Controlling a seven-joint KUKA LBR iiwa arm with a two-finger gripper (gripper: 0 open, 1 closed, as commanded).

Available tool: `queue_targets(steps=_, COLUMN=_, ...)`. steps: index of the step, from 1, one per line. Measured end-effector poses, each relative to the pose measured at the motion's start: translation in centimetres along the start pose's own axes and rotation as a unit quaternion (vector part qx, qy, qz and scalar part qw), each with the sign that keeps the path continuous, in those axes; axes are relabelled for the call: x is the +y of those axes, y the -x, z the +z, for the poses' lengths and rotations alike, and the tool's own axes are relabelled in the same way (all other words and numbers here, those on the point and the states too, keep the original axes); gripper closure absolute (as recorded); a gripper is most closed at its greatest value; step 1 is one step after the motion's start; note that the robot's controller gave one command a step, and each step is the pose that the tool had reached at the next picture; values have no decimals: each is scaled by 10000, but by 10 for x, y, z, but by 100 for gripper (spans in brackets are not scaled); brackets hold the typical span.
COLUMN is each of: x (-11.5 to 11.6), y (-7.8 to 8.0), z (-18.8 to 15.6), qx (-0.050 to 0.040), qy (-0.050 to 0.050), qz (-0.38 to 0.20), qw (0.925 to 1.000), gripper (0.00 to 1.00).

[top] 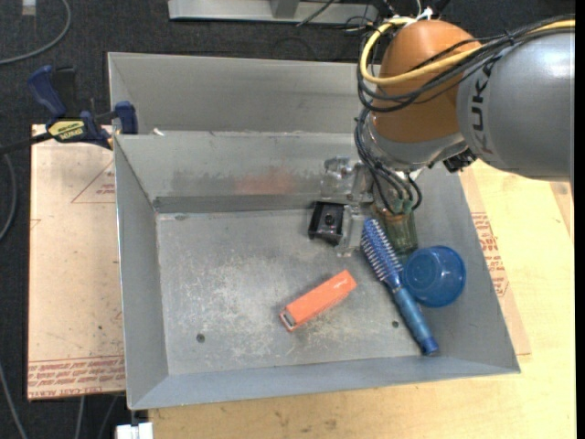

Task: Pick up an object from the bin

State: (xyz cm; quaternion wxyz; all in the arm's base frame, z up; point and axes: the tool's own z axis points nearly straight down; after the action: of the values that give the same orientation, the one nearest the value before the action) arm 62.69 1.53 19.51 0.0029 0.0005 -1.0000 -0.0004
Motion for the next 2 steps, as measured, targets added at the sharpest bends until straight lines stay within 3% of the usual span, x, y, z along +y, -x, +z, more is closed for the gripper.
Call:
queue_targets(steps=1, x=0, y=1, z=-5, qx=-38, qy=1, qz=2, qw=10000, gripper=0)
queue_targets(steps=2, x=0, y=-42, z=49, qx=-49, qy=0, qz=-236, qw=9997, gripper=0)
